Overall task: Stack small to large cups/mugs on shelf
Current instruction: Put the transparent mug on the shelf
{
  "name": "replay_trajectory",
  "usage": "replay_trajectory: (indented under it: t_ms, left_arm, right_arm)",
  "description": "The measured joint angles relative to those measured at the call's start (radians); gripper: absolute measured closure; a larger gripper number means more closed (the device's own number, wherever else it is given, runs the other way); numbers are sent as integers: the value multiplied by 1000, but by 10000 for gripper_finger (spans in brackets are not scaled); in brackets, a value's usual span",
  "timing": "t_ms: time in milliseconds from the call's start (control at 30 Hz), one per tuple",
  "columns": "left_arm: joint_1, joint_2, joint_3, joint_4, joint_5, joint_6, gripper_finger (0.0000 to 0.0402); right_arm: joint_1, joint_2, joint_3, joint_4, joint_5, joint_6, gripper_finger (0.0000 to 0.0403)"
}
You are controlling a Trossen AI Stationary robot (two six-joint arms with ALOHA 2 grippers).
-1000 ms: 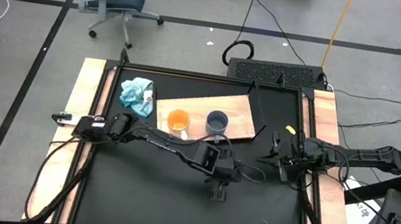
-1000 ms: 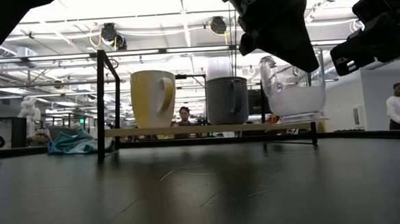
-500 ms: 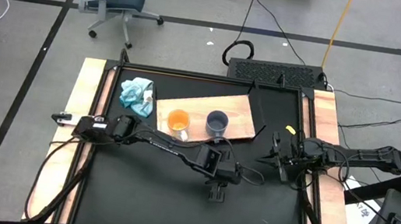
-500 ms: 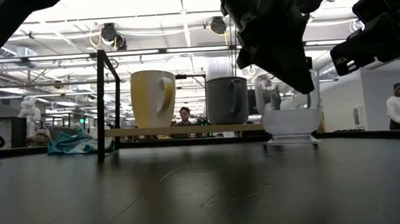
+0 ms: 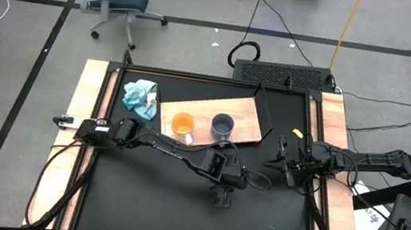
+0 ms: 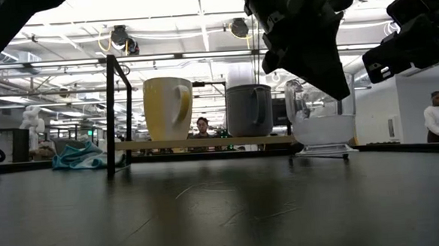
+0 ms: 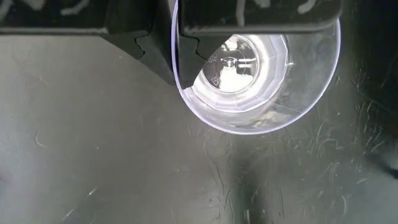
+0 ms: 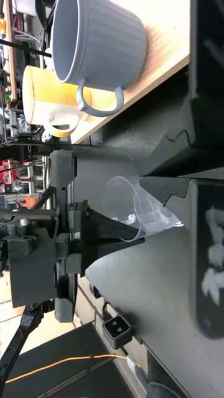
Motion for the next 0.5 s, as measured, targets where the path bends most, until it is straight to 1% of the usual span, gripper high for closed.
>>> replay_trajectory:
  t_ms: [233, 500]
  left_arm:
    - [-3, 13, 0, 28, -6, 1, 401]
    - [-3, 37, 0, 27, 29, 12, 400]
  right_arm:
    - [0, 0, 0, 0, 0, 0, 403]
    - [0, 0, 0, -1, 0, 0, 403]
